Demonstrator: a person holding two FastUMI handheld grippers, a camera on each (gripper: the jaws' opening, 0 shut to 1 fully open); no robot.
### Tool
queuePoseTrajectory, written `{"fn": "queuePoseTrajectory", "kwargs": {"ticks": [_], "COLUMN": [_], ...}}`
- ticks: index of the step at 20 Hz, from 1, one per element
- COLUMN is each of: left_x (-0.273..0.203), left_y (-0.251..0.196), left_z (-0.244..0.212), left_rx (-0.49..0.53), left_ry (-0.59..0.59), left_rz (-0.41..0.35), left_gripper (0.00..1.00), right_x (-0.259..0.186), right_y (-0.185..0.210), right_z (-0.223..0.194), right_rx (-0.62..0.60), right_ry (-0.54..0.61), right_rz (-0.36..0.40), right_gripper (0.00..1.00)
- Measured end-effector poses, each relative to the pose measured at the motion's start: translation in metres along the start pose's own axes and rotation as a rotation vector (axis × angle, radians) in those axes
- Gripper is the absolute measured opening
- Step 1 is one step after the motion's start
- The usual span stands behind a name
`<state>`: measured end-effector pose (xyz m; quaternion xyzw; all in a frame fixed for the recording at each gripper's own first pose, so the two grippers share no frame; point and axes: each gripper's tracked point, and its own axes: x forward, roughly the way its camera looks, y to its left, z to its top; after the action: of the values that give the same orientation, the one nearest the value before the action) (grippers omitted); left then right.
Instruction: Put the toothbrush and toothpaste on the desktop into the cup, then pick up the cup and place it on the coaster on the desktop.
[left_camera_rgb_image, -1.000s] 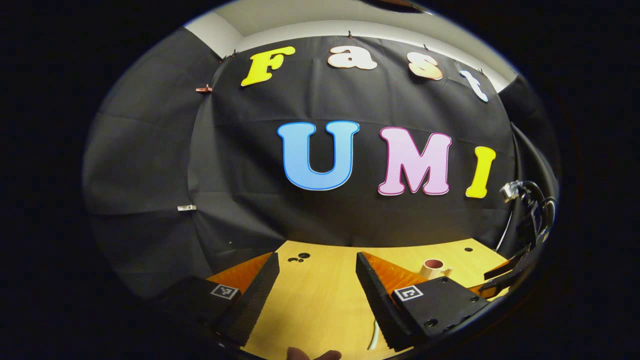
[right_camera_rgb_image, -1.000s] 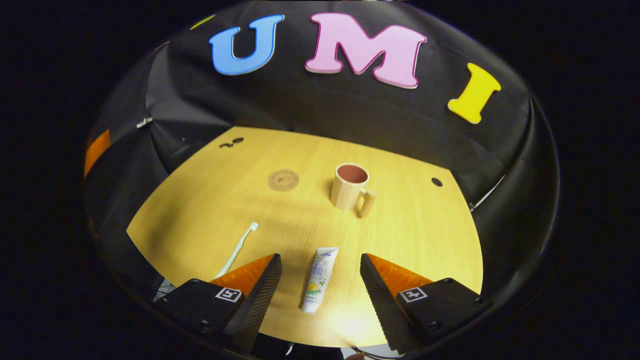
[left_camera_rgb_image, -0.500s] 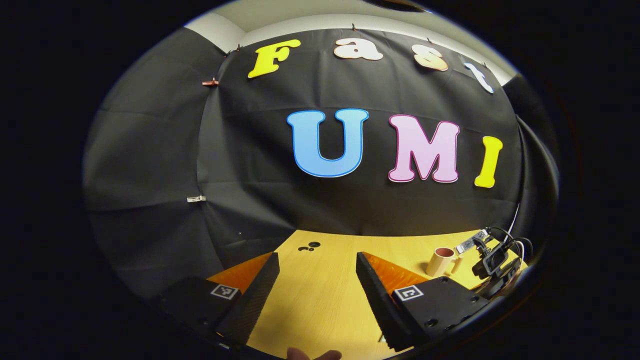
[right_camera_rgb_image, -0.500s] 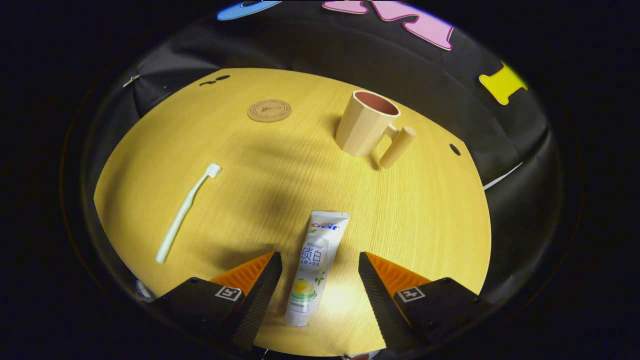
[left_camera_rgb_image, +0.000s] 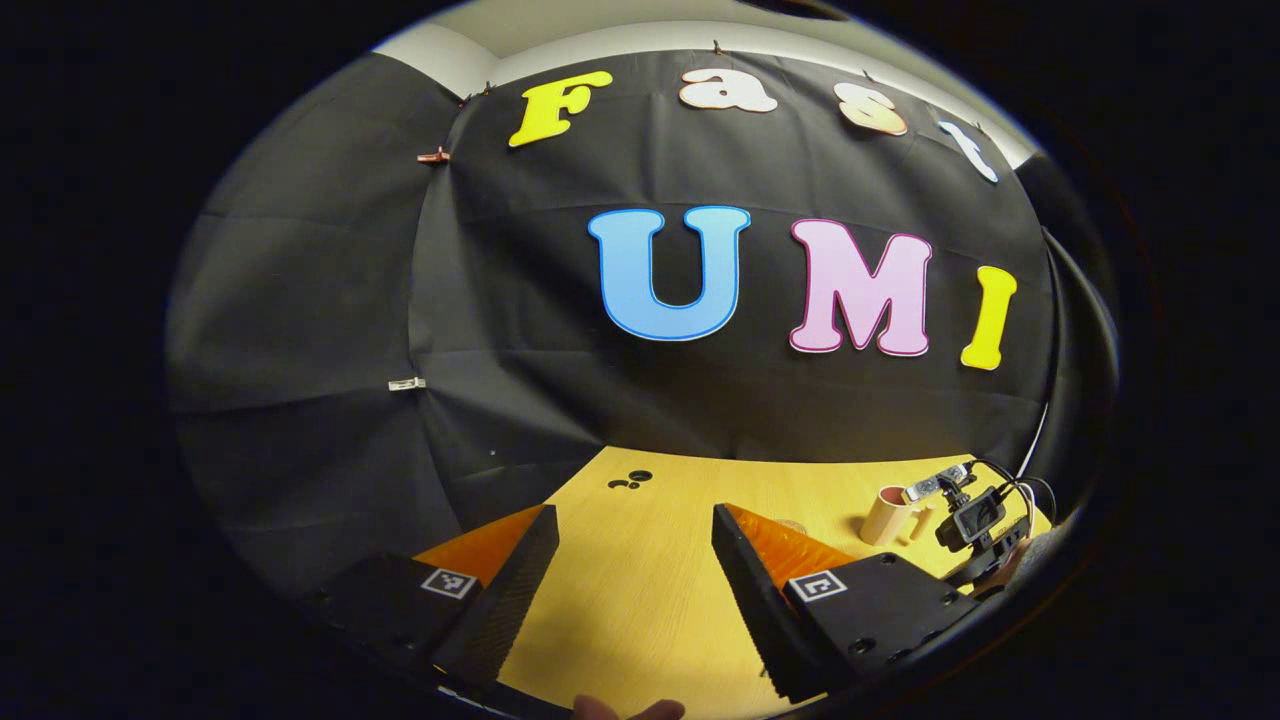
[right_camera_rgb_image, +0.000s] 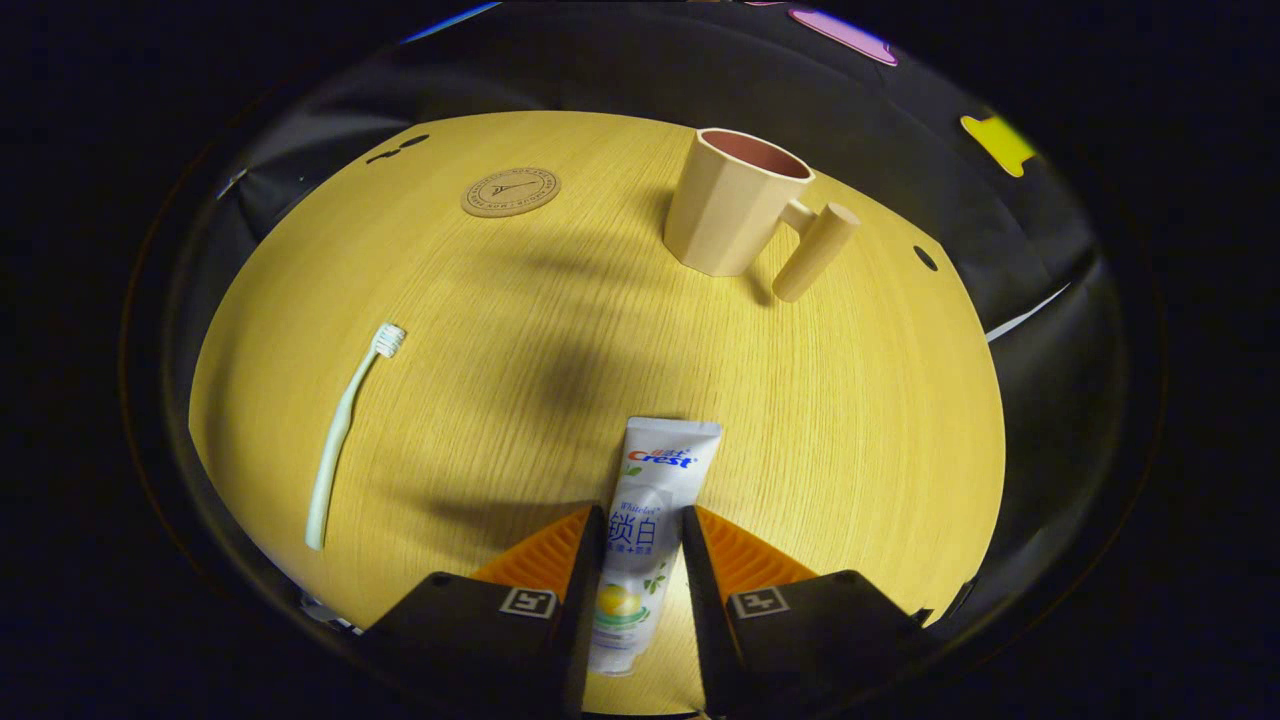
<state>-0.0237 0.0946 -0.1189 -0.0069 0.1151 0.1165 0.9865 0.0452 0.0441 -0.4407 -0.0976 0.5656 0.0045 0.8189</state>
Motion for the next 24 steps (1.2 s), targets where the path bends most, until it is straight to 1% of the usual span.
{"fn": "queuePoseTrajectory", "kwargs": {"ticks": [2, 3, 5, 6, 7, 8, 9, 10, 11, 13, 15, 19, 20, 22, 24], "left_x": [0.001, 0.000, 0.000, 0.000, 0.000, 0.001, 0.002, 0.003, 0.006, 0.011, 0.020, 0.040, 0.044, 0.053, 0.064], "left_y": [-0.004, -0.006, -0.012, -0.016, -0.021, -0.027, -0.033, -0.039, -0.049, -0.067, -0.087, -0.120, -0.129, -0.146, -0.157], "left_z": [0.000, 0.001, 0.002, 0.002, 0.000, -0.001, -0.006, -0.009, -0.013, -0.021, -0.030, -0.053, -0.062, -0.084, -0.115], "left_rx": [0.002, 0.004, 0.009, 0.013, 0.020, 0.027, 0.035, 0.045, 0.057, 0.070, 0.087, 0.149, 0.160, 0.173, 0.187], "left_ry": [0.000, -0.001, -0.001, 0.001, 0.005, 0.011, 0.022, 0.032, 0.049, 0.073, 0.090, 0.131, 0.143, 0.176, 0.225], "left_rz": [0.002, 0.002, -0.001, -0.002, -0.009, -0.015, -0.023, -0.031, -0.047, -0.072, -0.103, -0.162, -0.189, -0.235, -0.250], "left_gripper": [0.97, 0.97, 0.97, 0.97, 0.97, 0.97, 0.97, 0.97, 0.97, 0.97, 0.97, 0.96, 0.96, 0.96, 0.95], "right_x": [0.003, 0.001, 0.001, 0.000, -0.001, -0.002, -0.004, -0.009, -0.016, -0.029, -0.048, -0.068, -0.073, -0.081, -0.087], "right_y": [-0.009, -0.008, -0.007, -0.008, -0.009, -0.008, -0.008, -0.009, -0.011, -0.014, -0.017, -0.028, -0.032, -0.044, -0.055], "right_z": [-0.004, -0.004, -0.003, -0.003, -0.001, -0.002, -0.001, 0.004, 0.011, 0.021, 0.028, 0.028, 0.027, 0.022, 0.016], "right_rx": [0.002, 0.015, 0.039, 0.053, 0.073, 0.085, 0.095, 0.103, 0.104, 0.103, 0.131, 0.167, 0.178, 0.172, 0.159], "right_ry": [0.015, 0.011, 0.004, -0.005, -0.016, -0.030, -0.056, -0.099, -0.162, -0.245, -0.312, -0.351, -0.358, -0.376, -0.391], "right_rz": [-0.010, 0.016, 0.084, 0.113, 0.149, 0.181, 0.208, 0.226, 0.240, 0.264, 0.307, 0.361, 0.374, 0.380, 0.380], "right_gripper": [0.31, 0.24, 0.23, 0.19, 0.18, 0.14, 0.14, 0.10, 0.14, 0.14, 0.15, 0.14, 0.14, 0.14, 0.14]}}
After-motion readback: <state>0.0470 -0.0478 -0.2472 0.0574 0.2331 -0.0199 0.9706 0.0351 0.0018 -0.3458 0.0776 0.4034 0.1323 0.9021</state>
